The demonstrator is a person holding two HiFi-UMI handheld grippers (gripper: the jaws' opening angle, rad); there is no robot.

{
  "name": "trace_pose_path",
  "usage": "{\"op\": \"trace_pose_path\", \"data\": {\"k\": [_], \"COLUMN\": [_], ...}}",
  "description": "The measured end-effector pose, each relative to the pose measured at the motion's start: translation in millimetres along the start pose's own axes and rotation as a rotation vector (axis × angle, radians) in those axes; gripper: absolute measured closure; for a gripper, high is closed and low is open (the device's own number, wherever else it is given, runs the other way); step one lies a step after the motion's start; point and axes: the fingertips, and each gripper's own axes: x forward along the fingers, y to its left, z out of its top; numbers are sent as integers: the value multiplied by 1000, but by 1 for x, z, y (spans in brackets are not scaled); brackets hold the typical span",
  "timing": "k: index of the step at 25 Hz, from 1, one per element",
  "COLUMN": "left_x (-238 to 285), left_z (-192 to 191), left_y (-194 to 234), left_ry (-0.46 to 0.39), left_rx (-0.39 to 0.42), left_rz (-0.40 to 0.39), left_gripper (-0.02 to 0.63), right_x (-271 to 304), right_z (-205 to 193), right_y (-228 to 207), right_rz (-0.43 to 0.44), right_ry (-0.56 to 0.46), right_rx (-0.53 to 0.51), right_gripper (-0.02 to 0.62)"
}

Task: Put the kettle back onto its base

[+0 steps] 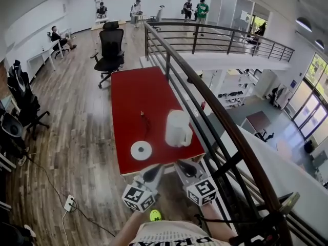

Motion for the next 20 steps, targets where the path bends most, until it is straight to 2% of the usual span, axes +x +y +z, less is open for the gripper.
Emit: {"op": "trace_pose_path", "data": {"k": [7,20], "left_x": [-6,19], "left_z": [-1,5], "left_y": [32,57], "left_ry": [4,-2], "left_rx": [-14,-6], "left_rz": [-1,13], "left_gripper": [603,603], "right_x": [23,59], "right_z": [2,-1], "right_y": [-3,-20], "right_rz": [-60,-34], "right_ry": [7,33], "right_rx": [-30,-43], "right_gripper": [563,563]}}
